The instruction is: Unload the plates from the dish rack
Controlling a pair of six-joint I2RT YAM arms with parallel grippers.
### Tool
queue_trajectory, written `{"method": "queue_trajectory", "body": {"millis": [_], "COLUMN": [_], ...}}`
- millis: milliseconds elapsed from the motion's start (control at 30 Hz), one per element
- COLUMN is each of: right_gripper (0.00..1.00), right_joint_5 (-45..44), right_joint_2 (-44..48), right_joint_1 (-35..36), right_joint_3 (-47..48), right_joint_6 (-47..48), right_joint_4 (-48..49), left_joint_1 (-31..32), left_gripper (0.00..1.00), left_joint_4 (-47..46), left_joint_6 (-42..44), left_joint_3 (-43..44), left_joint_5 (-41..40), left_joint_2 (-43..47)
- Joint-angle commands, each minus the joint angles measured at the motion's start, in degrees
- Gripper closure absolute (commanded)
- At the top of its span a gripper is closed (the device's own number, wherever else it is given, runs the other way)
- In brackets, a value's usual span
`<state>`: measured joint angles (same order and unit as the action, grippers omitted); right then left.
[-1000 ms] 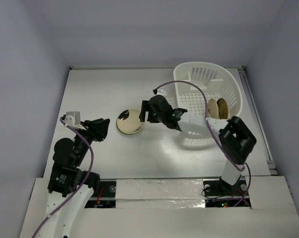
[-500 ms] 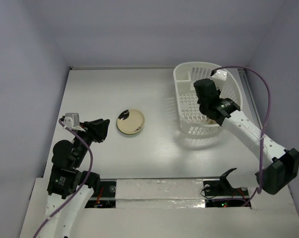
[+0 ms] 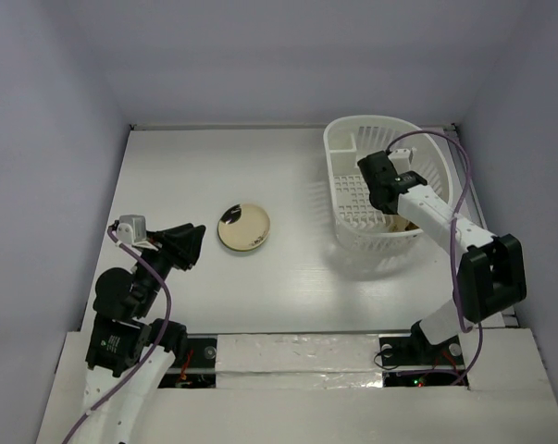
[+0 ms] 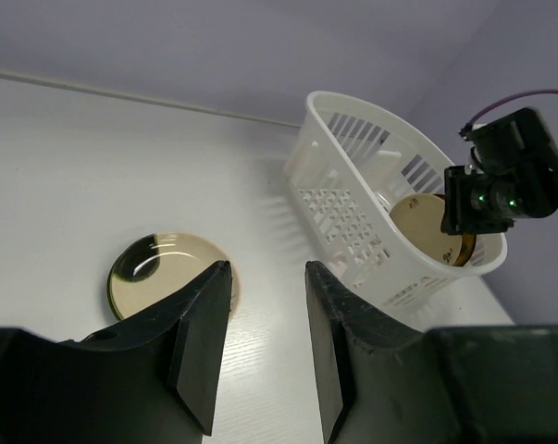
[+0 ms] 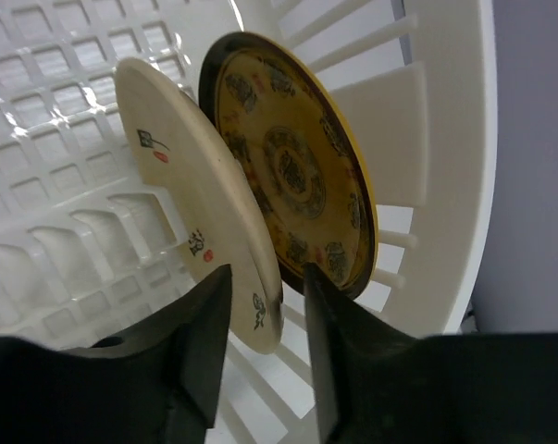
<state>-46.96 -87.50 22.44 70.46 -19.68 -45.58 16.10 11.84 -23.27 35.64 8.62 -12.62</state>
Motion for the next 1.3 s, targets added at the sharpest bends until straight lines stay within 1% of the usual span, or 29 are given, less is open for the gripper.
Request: {"method": "queue_trajectory", "body": {"millis": [0,33,67,133,167,267,400,467,600,933,1033,1167,1267], "right_gripper": [0.60,0.64,0.70,0.74,0.78,0.80,0.86,0.92,1.00,1.00,1.00,1.00,1.00], "right_joint_5": [-1.91,-1.73,-1.73,-2.78,-3.48,-4.19,-5.16,-5.07,-5.69,-8.76,-10.34,-13.42,-15.00], "right_joint_2": [-1.35,-1.96,-2.32,-3.20,-3.89,-4.34,-4.26,-4.08,-3.64,-2.76,-1.88,0.40,4.00], "right_joint_1": [-0.64,-0.64,-0.64,-0.64,-0.64,-0.64,-0.64,-0.64,-0.64,0.42,1.03,2.25,4.01], "right_joint_3": [2.76,3.19,3.54,4.33,4.60,5.30,5.92,6.36,7.15,9.87,11.72,15.76,19.36], "right_joint_6": [2.71,3.15,3.16,3.25,3.16,3.33,4.21,4.65,5.71,6.24,5.36,2.73,0.61], "right_joint_4": [-1.44,-1.44,-1.79,-2.75,-3.02,-3.72,-3.99,-4.34,-4.69,-7.76,-9.08,-13.46,-14.36], "left_joint_1": [0.43,0.43,0.95,0.95,0.95,0.95,0.95,0.95,0.95,0.95,0.95,0.95,0.95], "left_gripper": [0.65,0.65,0.65,0.65,0.65,0.65,0.65,0.65,0.65,0.65,0.65,0.65,0.65], "left_joint_4": [-2.61,-2.52,-2.52,-2.52,-2.52,-2.52,-2.52,-2.52,-2.61,-2.61,-2.69,-2.69,-2.61], "left_joint_6": [-0.11,-0.11,-0.11,-0.20,-0.20,-0.20,-0.20,-0.20,-0.20,-0.29,-0.29,-0.20,-0.29], "left_joint_3": [0.84,0.84,0.84,0.84,0.84,0.92,0.84,0.84,0.84,0.84,0.92,0.84,0.92], "left_joint_5": [0.52,0.52,0.43,0.43,0.52,0.43,0.52,0.43,0.43,0.52,0.61,0.52,0.52], "left_joint_2": [0.93,1.11,1.20,1.46,1.46,1.72,1.90,1.90,1.81,1.72,1.64,1.46,1.37]}}
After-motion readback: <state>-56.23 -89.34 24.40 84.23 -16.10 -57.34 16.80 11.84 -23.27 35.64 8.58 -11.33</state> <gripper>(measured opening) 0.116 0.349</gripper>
